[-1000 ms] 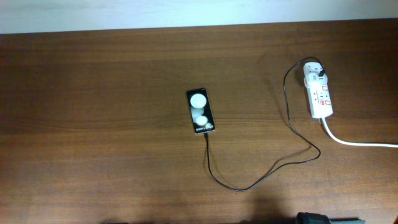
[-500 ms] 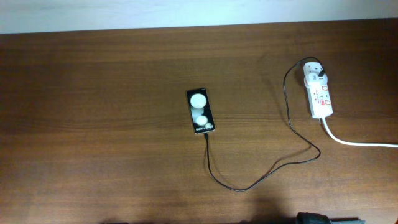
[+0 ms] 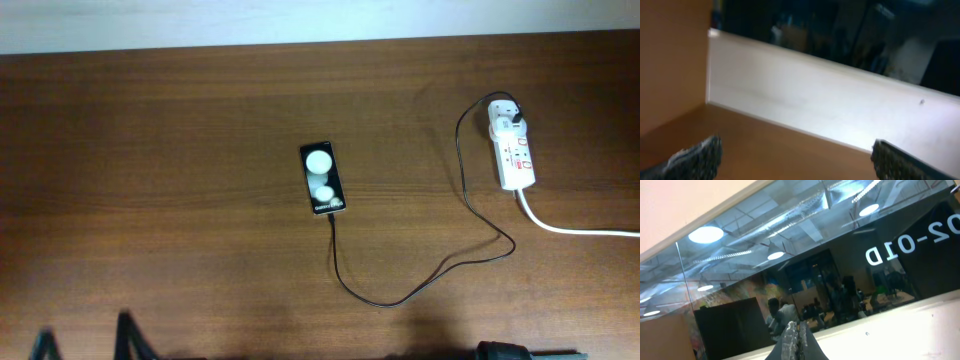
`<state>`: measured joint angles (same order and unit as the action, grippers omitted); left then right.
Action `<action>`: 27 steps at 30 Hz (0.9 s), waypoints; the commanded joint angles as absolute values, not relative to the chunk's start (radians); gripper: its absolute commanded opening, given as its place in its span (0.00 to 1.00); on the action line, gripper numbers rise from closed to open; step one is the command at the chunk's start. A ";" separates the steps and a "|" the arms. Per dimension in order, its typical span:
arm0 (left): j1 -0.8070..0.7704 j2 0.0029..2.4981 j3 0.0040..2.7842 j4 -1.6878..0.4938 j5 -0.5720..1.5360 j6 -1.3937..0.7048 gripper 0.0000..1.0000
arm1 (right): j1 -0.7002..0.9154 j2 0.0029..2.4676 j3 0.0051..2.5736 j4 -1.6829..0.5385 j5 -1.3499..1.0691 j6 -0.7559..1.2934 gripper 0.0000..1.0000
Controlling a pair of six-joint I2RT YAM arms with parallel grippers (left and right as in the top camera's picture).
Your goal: Plug charger to phone and switch on socket
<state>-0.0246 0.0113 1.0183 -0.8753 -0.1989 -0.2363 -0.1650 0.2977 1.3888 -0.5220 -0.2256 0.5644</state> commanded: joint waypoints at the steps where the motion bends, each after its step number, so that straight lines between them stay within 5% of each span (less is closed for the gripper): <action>1: -0.017 0.008 0.822 -0.661 -0.098 -0.239 0.99 | -0.156 0.265 1.386 -0.519 -0.220 0.558 0.04; 17: -0.017 0.008 0.102 0.076 -0.101 -0.239 0.99 | -0.150 0.263 1.386 -0.519 -0.220 0.558 0.05; 27: -0.017 0.008 0.009 0.063 -0.101 -0.239 0.99 | -0.129 0.263 1.386 -0.516 -0.220 0.558 0.05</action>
